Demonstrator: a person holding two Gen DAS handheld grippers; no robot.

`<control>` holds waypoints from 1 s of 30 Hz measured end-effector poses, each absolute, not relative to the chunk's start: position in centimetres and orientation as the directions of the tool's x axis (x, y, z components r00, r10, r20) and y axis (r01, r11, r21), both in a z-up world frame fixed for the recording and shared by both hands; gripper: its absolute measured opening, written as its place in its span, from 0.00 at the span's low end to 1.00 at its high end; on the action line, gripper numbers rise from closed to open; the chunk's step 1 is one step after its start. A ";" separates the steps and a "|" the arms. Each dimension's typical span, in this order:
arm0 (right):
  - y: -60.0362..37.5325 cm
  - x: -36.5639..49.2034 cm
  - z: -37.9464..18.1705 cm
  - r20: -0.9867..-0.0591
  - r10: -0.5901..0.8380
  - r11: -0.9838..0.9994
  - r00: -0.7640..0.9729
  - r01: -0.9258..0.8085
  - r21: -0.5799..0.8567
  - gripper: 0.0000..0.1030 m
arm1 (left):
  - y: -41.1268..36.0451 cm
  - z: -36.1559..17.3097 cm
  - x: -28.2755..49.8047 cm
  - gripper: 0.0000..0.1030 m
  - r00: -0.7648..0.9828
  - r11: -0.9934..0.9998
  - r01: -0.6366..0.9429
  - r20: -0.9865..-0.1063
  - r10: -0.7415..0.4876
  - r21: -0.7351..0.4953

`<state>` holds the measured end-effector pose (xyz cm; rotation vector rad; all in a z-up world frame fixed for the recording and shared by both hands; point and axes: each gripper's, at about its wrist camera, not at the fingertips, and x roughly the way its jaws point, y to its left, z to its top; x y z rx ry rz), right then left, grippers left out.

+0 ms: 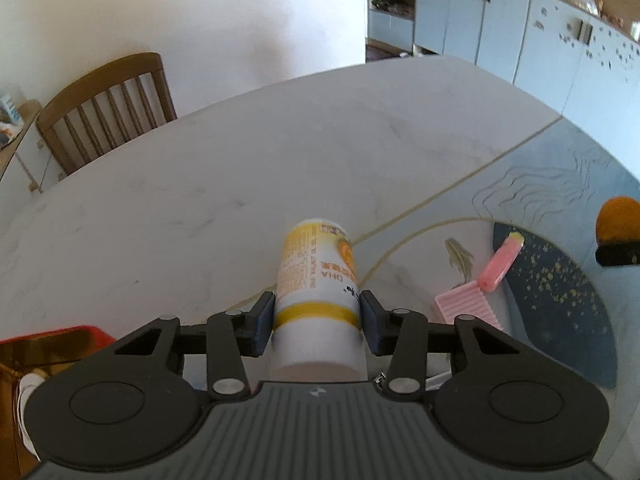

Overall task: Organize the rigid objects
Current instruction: 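Grasp the orange with the right gripper while the left lifts the bottle, then lower the bottle into the box with the left gripper while the right releases the orange inside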

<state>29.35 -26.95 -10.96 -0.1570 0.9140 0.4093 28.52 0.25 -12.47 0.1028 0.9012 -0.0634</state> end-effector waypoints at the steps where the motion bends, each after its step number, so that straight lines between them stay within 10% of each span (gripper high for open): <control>1: -26.7 29.0 -10.7 -0.792 0.284 0.909 0.541 -0.414 0.042 0.50 | 0.4 -12.2 28.3 0.43 0.623 0.995 0.088 -0.782 -0.011 0.057; 30: -14.4 22.9 -4.3 -0.710 0.504 0.755 0.491 -0.650 0.086 0.50 | 7.3 -2.7 16.5 0.43 0.753 0.988 -0.128 -0.657 0.041 -0.085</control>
